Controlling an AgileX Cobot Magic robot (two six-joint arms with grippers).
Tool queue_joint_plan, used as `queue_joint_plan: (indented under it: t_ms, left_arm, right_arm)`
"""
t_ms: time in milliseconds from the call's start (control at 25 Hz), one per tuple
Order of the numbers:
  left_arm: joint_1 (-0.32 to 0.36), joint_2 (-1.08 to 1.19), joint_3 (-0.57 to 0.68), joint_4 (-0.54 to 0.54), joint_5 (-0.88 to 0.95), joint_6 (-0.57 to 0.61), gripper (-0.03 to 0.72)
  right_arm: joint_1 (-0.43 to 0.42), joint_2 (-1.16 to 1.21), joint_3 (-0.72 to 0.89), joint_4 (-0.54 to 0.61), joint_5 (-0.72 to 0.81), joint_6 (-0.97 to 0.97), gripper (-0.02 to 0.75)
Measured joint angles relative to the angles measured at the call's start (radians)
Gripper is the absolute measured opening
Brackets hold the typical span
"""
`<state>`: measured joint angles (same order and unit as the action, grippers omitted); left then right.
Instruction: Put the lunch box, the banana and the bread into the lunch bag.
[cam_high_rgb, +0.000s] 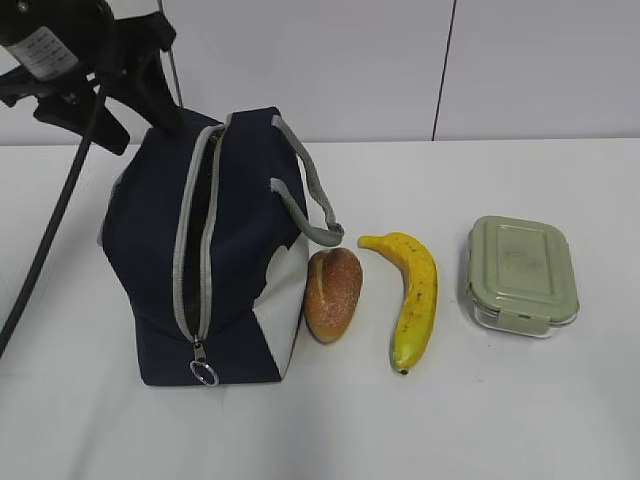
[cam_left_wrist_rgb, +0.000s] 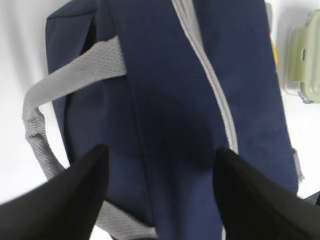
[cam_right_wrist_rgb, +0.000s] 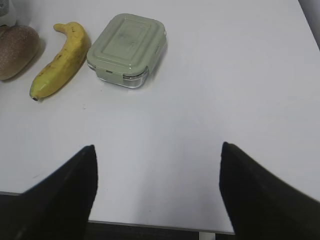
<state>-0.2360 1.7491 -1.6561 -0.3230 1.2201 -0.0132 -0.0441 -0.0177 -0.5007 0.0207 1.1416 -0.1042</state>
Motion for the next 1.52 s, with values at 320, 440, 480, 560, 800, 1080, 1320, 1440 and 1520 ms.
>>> queue_joint_plan:
  t_ms: [320, 440, 480, 560, 800, 1080, 1320, 1440, 1520]
  left_arm:
    - [0.0, 0.042, -0.002, 0.021, 0.011, -0.014, 0.433]
    - [0.0, 0.052, -0.003, 0.021, 0.01, -0.014, 0.332]
    - [0.0, 0.054, -0.003, 0.021, 0.01, -0.014, 0.302]
    - [0.0, 0.06, -0.004, 0.022, 0.009, -0.014, 0.254]
    - [0.0, 0.065, -0.004, 0.026, 0.002, -0.003, 0.125]
    - [0.0, 0.065, -0.004, 0.046, 0.003, 0.002, 0.001]
    - [0.0, 0.065, -0.004, 0.045, 0.008, 0.002, 0.001]
    - [0.0, 0.065, -0.004, 0.035, 0.01, 0.002, 0.001]
    - [0.0, 0.065, -0.004, 0.021, 0.01, 0.002, 0.001]
  right_arm:
    - [0.0, 0.0, 0.0, 0.0, 0.0, 0.0, 0.581]
    - [0.0, 0.0, 0.0, 0.0, 0.0, 0.0, 0.581]
    - [0.0, 0.0, 0.0, 0.0, 0.0, 0.0, 0.581]
    - [0.0, 0.0, 0.0, 0.0, 0.0, 0.0, 0.581]
    - [0.0, 0.0, 0.0, 0.0, 0.0, 0.0, 0.581]
    - [0.0, 0.0, 0.0, 0.0, 0.0, 0.0, 0.581]
    - [0.0, 0.0, 0.0, 0.0, 0.0, 0.0, 0.581]
    - [0.0, 0.0, 0.0, 0.0, 0.0, 0.0, 0.581]
    - [0.0, 0.0, 0.0, 0.0, 0.0, 0.0, 0.581]
